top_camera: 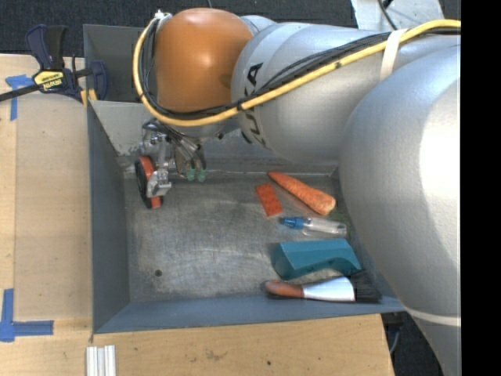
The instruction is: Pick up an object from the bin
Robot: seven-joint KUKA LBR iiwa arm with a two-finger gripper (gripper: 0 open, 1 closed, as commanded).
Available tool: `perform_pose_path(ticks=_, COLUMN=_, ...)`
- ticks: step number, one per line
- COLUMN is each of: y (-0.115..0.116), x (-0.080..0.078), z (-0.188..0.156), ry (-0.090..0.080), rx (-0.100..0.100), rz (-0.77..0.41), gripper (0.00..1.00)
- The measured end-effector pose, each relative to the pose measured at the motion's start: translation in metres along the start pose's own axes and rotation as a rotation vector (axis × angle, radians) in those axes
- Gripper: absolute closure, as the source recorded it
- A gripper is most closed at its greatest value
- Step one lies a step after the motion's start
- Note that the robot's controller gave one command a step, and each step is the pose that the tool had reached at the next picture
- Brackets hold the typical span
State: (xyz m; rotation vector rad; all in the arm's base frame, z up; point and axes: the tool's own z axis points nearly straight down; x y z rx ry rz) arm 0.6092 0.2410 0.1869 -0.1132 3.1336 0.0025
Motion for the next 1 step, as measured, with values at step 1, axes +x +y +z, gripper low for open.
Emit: perform_pose_path(ticks=1, y=-0.0083, x=0.0025, z=-0.0657, ry=0.008, rx=0.002, rz=-0.031, gripper=1.00)
